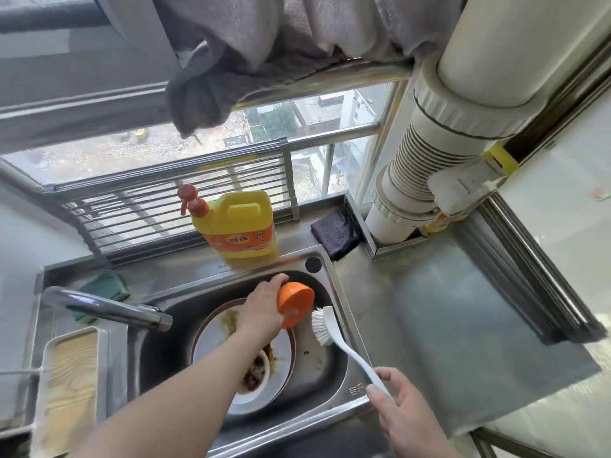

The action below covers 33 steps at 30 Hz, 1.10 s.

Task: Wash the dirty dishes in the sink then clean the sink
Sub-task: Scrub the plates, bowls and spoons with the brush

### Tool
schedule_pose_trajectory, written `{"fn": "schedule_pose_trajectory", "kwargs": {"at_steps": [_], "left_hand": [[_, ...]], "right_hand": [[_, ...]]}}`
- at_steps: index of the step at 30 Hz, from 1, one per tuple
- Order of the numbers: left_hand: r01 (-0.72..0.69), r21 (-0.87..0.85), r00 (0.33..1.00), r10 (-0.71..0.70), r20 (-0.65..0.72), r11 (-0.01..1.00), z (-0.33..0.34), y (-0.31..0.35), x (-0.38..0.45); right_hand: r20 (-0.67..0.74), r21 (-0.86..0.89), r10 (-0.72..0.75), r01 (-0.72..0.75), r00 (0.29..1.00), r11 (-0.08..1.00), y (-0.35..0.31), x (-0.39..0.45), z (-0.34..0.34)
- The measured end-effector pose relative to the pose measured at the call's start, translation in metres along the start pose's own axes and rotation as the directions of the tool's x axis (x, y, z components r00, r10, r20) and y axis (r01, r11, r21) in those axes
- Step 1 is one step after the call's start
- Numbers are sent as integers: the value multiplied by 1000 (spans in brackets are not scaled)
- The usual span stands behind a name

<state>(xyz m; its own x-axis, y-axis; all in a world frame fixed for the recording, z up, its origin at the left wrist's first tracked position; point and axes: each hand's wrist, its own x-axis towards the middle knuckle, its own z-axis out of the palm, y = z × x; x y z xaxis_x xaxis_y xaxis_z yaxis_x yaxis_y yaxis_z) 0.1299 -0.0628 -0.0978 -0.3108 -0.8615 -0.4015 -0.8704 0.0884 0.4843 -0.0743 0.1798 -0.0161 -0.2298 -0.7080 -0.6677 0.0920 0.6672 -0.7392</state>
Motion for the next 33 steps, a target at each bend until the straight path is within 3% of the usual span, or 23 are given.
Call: {"fn": "schedule_pose_trajectory", "kwargs": {"at_steps": [3, 6, 8, 9, 14, 17, 19, 21, 27, 33], "left_hand": [[-256, 326, 967, 234, 104, 910, 16, 6, 32], [-528, 549, 842, 485, 238, 648, 36, 1, 51], [-626, 585, 770, 529, 357, 516, 47, -2, 62], [-632, 581, 768, 512, 384, 513, 50, -4, 65], [-350, 359, 919, 243, 310, 865, 29, -19, 50], [-65, 33, 993, 61, 98, 997, 8, -44, 8], [95, -75, 993, -99, -57, 993, -4, -69, -31], [204, -76, 971, -212, -111, 976, -12, -96, -68], [362, -64, 923, -349, 162, 930, -1, -129, -124], [402, -83, 915, -398, 60, 912, 15, -115, -112]], "right_hand": [[23, 29, 14, -15, 1000, 999, -9, 1, -4], [-2, 75, -9, 9, 1000, 997, -17, 0, -5], [-19, 82, -23, 24, 1000, 996, -19, -2, -8], [-15, 90, -21, 22, 1000, 996, -16, -1, -10], [25, 136, 84, -87, 996, 987, -10, 5, 1], [67, 155, 160, -168, 985, 974, -8, 10, 19], [115, 110, 204, -216, 972, 970, -7, 13, 30], [145, 93, 226, -241, 963, 966, -4, 17, 41], [158, 57, 194, -206, 968, 977, 11, 26, 83], [90, 45, 163, -168, 982, 985, 21, 15, 110]]}}
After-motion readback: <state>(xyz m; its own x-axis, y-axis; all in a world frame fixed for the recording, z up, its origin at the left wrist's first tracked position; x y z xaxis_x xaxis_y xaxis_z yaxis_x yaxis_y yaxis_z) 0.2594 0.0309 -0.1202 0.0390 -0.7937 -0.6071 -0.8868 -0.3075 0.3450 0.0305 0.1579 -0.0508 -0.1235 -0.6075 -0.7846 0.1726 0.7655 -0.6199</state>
